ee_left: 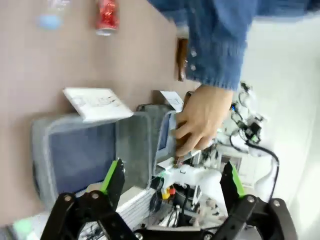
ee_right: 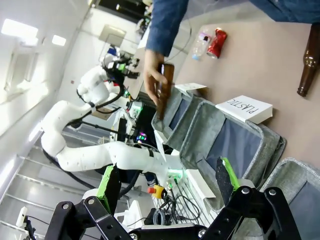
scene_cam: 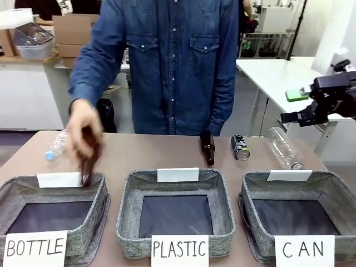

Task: Sort the can waste into the basket.
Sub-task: Pick up the can waste from the table and place it in the right Fabric basket.

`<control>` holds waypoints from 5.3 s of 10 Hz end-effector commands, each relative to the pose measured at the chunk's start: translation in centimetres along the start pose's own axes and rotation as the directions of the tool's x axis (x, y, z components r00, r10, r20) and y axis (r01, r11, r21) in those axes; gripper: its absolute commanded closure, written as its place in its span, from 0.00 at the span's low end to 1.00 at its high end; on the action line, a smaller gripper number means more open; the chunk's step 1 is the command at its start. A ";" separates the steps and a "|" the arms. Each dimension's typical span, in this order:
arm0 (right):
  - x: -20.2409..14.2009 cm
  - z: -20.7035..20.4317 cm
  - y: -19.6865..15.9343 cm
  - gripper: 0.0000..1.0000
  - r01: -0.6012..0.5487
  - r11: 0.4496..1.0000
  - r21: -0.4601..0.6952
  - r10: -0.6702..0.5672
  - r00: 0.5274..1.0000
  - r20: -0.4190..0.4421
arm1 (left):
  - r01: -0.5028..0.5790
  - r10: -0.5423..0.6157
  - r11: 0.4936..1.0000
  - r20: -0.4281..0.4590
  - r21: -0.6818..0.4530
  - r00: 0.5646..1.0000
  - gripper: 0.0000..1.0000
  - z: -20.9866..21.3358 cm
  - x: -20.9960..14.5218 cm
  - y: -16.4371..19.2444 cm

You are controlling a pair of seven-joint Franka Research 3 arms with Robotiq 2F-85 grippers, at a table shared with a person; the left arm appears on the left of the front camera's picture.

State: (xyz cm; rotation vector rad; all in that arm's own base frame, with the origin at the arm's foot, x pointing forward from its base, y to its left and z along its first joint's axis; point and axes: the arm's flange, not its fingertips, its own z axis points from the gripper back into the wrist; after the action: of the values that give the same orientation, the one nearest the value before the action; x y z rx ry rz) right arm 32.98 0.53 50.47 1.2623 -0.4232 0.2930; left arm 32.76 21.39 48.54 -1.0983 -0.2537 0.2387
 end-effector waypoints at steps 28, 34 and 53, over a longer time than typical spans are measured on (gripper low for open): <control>0.3 -0.2 -0.1 0.00 -0.030 0.999 0.023 0.029 0.999 0.019 | 0.129 0.109 0.521 -0.216 0.844 0.970 0.00 -39.2 18.6 -1.7; 0.3 -0.2 -0.1 0.00 -0.030 0.999 0.023 0.029 0.999 0.019 | 0.234 -0.079 0.542 -0.228 0.807 0.970 0.53 -41.3 18.5 -1.1; 0.3 -0.2 -0.1 0.00 -0.030 0.999 0.023 0.029 0.999 0.019 | 0.847 -0.637 0.493 -0.581 0.199 0.507 1.00 -17.8 -3.1 -16.2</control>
State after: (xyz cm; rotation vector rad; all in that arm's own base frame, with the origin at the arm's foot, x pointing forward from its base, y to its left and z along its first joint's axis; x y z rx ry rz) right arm 33.07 0.56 50.47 1.2675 -0.4286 0.2911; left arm 38.89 -3.16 56.02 -0.3399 -0.2875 -0.6240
